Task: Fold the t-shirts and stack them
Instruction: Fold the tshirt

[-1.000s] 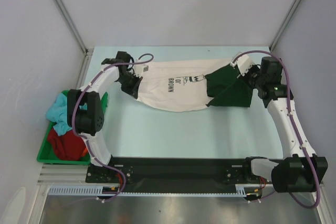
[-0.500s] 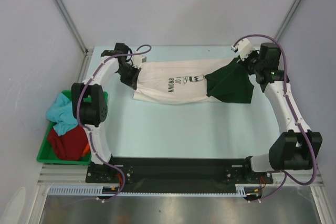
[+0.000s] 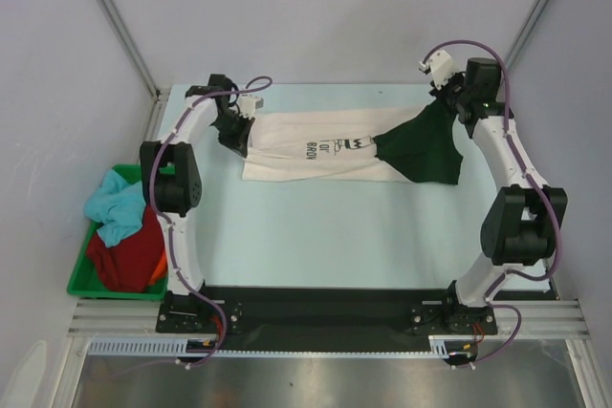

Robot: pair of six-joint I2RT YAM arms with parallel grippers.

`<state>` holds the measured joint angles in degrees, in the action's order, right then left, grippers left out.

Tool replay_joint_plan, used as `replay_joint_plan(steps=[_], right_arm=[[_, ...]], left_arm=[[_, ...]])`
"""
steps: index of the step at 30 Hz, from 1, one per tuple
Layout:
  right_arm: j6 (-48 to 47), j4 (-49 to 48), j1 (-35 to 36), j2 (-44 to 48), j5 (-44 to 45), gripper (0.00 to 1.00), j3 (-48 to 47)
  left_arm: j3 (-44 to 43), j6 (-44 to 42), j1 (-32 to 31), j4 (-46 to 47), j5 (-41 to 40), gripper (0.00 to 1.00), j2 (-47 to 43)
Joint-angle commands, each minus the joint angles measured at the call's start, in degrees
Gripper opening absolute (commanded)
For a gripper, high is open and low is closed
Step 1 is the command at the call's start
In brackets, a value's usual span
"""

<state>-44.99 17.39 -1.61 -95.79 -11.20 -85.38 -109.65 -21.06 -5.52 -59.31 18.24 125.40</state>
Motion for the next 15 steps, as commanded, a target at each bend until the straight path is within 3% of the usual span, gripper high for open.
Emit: replay_joint_plan(steps=[1,7,11,14,15], right_arm=[[1.66,-3.59,-0.33,-3.26,-0.05,0.0,-5.49],[2.54,-3.59,-0.33,-11.78,-0.31,0.0,-13.39],[2.01,-3.59,-0.33,-18.37,-0.49,0.0,-18.76],[2.1,-4.29,0.02,-24.52,0.99,0.0,-23.67],[2.1,-4.47,0.63,-27.06,2.14,0.1,-25.95]], left_arm=[[-3.55,-0.3,1.74,-0.37,-0.22,0.0,1.68],[-9.7,-0.39,2.62,-1.16,-0.48,0.0,6.16],[-18.92,0.05,2.88,-1.34,-1.01,0.01,12.03],[-24.64,0.84,2.79,-1.51,-2.85,0.06,15.56],[-24.74,1.19,2.79,-0.9,-4.77,0.1,16.36]])
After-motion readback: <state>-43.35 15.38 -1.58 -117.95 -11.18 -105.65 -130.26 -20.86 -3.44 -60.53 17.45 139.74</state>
